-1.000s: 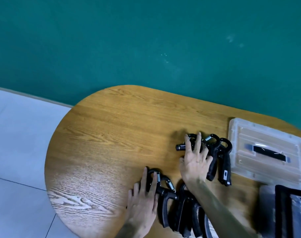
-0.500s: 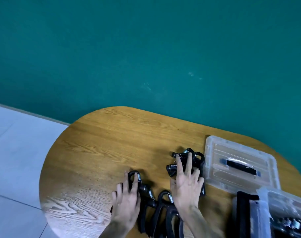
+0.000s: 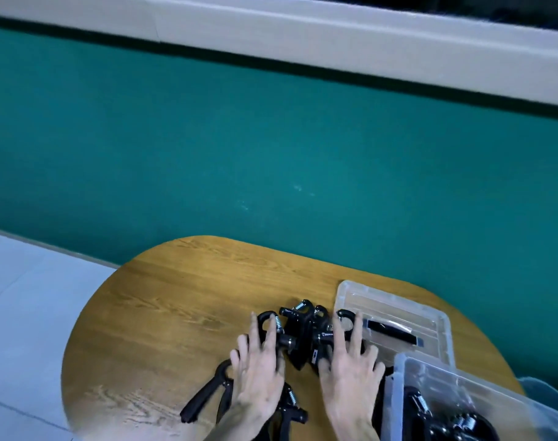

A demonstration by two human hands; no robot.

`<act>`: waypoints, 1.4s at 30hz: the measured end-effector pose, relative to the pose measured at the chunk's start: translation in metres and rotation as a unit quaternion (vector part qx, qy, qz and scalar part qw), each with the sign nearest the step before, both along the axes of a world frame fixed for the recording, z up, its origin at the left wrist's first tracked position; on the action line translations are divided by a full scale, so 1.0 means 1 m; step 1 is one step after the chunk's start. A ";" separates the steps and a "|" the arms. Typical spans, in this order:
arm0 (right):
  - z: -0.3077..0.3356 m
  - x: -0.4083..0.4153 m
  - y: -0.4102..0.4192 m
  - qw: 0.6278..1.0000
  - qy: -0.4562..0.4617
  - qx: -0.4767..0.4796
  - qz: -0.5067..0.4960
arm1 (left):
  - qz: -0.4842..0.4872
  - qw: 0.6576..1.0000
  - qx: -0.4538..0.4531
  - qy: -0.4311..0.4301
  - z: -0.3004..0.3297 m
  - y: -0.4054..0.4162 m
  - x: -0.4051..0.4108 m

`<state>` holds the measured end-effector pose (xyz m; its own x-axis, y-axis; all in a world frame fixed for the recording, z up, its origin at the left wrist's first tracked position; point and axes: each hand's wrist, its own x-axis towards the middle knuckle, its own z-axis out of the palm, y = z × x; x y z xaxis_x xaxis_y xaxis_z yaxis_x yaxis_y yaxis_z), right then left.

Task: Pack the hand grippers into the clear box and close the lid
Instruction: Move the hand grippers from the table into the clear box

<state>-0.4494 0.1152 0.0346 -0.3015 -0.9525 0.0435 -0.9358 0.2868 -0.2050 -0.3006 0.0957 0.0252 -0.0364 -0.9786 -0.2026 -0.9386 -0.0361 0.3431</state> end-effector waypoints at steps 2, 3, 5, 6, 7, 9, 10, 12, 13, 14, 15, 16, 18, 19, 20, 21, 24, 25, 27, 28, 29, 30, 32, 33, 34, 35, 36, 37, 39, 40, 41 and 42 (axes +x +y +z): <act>0.007 -0.018 0.006 1.000 -0.009 -0.006 -0.015 | -0.003 1.000 -0.005 0.000 0.011 0.006 -0.027; 0.011 -0.027 0.008 1.000 -0.014 -0.009 -0.020 | -0.008 1.000 -0.002 0.004 0.017 0.009 -0.041; 0.017 -0.044 0.014 0.999 -0.016 -0.014 -0.025 | -0.022 1.000 -0.008 0.014 0.020 0.017 -0.067; 0.020 -0.053 0.018 0.999 -0.015 -0.016 -0.031 | -0.030 0.999 -0.026 0.020 0.022 0.020 -0.080; 0.023 -0.063 0.022 0.999 -0.016 -0.018 -0.039 | -0.037 0.998 -0.044 0.025 0.024 0.023 -0.091; 0.025 -0.083 0.030 0.998 -0.020 -0.031 -0.054 | -0.058 0.997 -0.049 0.011 0.028 0.027 -0.111; 0.025 -0.093 0.034 0.997 -0.022 -0.033 -0.064 | -0.074 0.997 -0.039 0.001 0.030 0.029 -0.121; 0.026 -0.112 0.042 0.995 -0.024 -0.027 -0.091 | -0.086 0.996 -0.032 0.002 0.036 0.033 -0.141; 0.026 -0.121 0.047 0.994 -0.025 -0.028 -0.104 | -0.085 0.996 -0.039 0.000 0.038 0.036 -0.151; 0.026 -0.128 0.051 0.993 -0.026 -0.029 -0.111 | -0.087 0.995 -0.043 -0.002 0.036 0.039 -0.159; 0.027 -0.137 0.056 0.992 -0.023 -0.030 -0.117 | -0.090 0.995 -0.042 -0.003 0.035 0.042 -0.169; 0.027 -0.145 0.062 0.992 -0.021 -0.031 -0.123 | -0.095 0.995 -0.041 -0.004 0.032 0.045 -0.178; 0.027 -0.159 0.074 0.990 -0.023 -0.029 -0.134 | -0.107 0.992 -0.062 -0.001 0.024 0.052 -0.196; 0.026 -0.165 0.080 0.990 -0.025 -0.028 -0.139 | -0.109 0.991 -0.076 0.007 0.022 0.054 -0.202; 0.024 -0.173 0.087 0.988 -0.027 -0.024 -0.148 | -0.113 0.990 -0.084 0.009 0.018 0.058 -0.209; 0.022 -0.180 0.094 0.987 -0.028 -0.017 -0.158 | -0.116 0.990 -0.082 0.007 0.017 0.061 -0.216; 0.016 -0.199 0.114 0.983 -0.028 0.006 -0.182 | -0.123 0.991 -0.057 -0.006 0.015 0.076 -0.233; 0.014 -0.205 0.121 0.982 -0.028 0.011 -0.188 | -0.131 0.990 -0.048 -0.013 0.015 0.080 -0.238; 0.008 -0.214 0.133 0.979 -0.034 0.024 -0.200 | -0.146 0.989 -0.034 -0.013 0.012 0.092 -0.248; 0.004 -0.219 0.139 0.978 -0.039 0.026 -0.204 | -0.155 0.987 -0.031 -0.007 0.009 0.096 -0.253; 0.001 -0.223 0.143 0.977 -0.047 0.026 -0.205 | -0.165 0.986 -0.031 -0.003 0.007 0.099 -0.257; -0.003 -0.228 0.148 0.977 -0.053 0.028 -0.205 | -0.176 0.984 -0.029 -0.007 0.003 0.103 -0.262; -0.010 -0.236 0.157 0.975 -0.056 0.041 -0.210 | -0.190 0.981 -0.015 -0.024 -0.004 0.107 -0.270; -0.013 -0.239 0.159 0.974 -0.058 0.052 -0.214 | -0.191 0.981 -0.009 -0.035 -0.008 0.108 -0.274; -0.015 -0.242 0.161 0.972 -0.060 0.064 -0.216 | -0.189 0.981 -0.004 -0.041 -0.010 0.108 -0.276; -0.017 -0.246 0.161 0.972 -0.062 0.077 -0.215 | -0.186 0.981 0.004 -0.047 -0.014 0.108 -0.279; -0.020 -0.250 0.160 0.972 -0.059 0.084 -0.210 | -0.183 0.982 0.012 -0.053 -0.019 0.108 -0.281; -0.023 -0.252 0.158 0.974 -0.056 0.088 -0.200 | -0.179 0.982 0.020 -0.057 -0.024 0.107 -0.282; -0.033 -0.257 0.156 0.977 -0.054 0.099 -0.178 | -0.171 0.983 0.035 -0.063 -0.032 0.107 -0.283; -0.038 -0.259 0.156 0.978 -0.053 0.107 -0.170 | -0.169 0.982 0.044 -0.067 -0.037 0.106 -0.283; -0.043 -0.261 0.155 0.979 -0.050 0.109 -0.165 | -0.166 0.983 0.049 -0.068 -0.041 0.105 -0.284; -0.050 -0.263 0.154 0.980 -0.048 0.108 -0.160 | -0.158 0.983 0.055 -0.068 -0.048 0.105 -0.286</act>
<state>-0.7125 0.2695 -0.0159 -0.5797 -0.7920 -0.1916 -0.7697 0.6094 -0.1903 -0.5864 0.2006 -0.0224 -0.3006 -0.8942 -0.3317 -0.9459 0.2350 0.2237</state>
